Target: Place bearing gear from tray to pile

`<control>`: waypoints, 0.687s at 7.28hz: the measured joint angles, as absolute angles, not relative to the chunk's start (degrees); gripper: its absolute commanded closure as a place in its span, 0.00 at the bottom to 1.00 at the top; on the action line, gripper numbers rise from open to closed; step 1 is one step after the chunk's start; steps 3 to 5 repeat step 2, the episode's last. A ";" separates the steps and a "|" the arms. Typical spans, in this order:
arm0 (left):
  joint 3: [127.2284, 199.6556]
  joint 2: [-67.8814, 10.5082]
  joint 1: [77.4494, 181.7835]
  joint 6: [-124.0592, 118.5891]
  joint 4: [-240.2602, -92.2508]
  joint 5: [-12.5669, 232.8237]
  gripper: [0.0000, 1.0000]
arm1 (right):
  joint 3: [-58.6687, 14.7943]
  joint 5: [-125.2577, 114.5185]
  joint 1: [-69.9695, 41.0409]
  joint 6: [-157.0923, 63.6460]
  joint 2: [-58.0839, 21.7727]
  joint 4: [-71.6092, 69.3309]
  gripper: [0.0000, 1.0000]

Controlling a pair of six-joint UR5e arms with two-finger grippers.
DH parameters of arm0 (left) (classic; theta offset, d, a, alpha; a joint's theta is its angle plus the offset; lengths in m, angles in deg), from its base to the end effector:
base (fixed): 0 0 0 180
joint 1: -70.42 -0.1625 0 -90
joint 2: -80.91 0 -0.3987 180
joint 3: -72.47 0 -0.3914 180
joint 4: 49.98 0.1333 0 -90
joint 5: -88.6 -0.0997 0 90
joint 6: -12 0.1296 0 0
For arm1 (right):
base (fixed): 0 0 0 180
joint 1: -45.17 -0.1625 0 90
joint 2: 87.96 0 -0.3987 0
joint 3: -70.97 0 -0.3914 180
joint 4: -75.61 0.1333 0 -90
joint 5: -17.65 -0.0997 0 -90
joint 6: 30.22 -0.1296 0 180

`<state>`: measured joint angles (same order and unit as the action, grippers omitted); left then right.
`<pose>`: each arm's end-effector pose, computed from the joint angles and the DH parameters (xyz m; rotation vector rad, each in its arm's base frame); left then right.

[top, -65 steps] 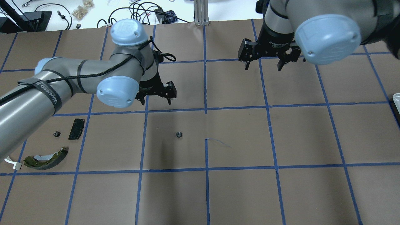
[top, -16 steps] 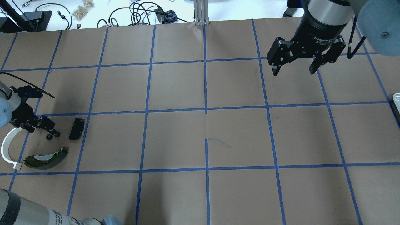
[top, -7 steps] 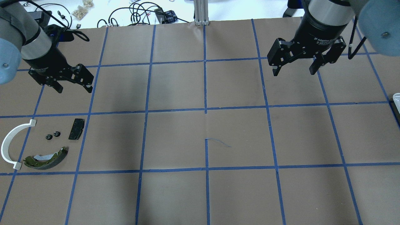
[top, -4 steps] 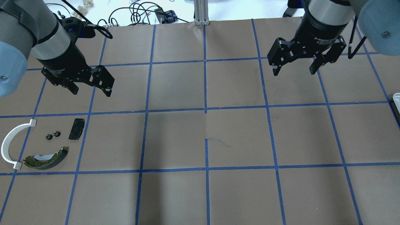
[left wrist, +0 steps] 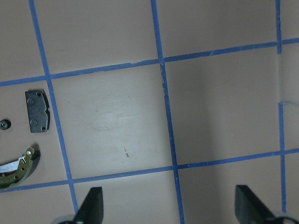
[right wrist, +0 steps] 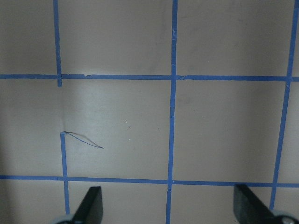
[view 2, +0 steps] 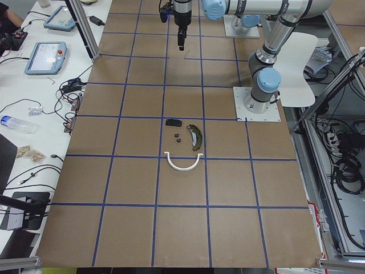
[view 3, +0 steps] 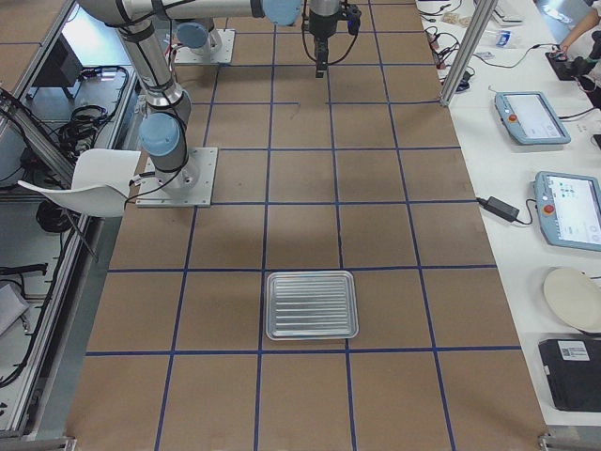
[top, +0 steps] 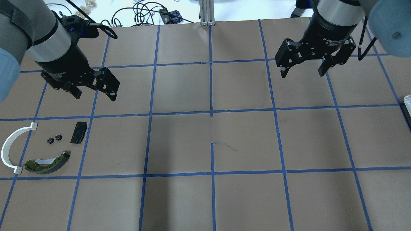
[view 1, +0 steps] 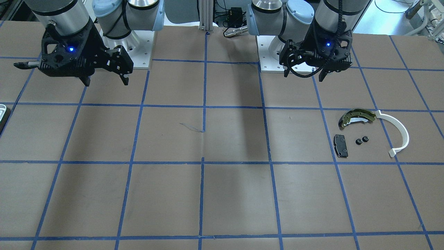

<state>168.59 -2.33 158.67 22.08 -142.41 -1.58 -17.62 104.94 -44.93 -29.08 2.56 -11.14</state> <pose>-0.1194 -0.4439 0.4301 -0.2282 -3.1328 -0.0493 0.1403 -0.4840 0.4426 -0.0326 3.0937 0.0350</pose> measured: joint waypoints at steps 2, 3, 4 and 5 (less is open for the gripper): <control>168.57 -2.18 158.97 22.33 -142.59 -1.50 0.00 | -17.62 104.99 -44.93 -29.08 2.56 -11.14 0.00; 168.57 -2.18 158.97 22.33 -142.59 -1.50 0.00 | -17.62 104.99 -44.93 -29.08 2.56 -11.14 0.00; 168.57 -2.18 158.97 22.33 -142.59 -1.50 0.00 | -17.62 104.99 -44.93 -29.08 2.56 -11.14 0.00; 168.57 -2.18 158.97 22.33 -142.59 -1.50 0.00 | -17.62 104.99 -44.93 -29.08 2.56 -11.14 0.00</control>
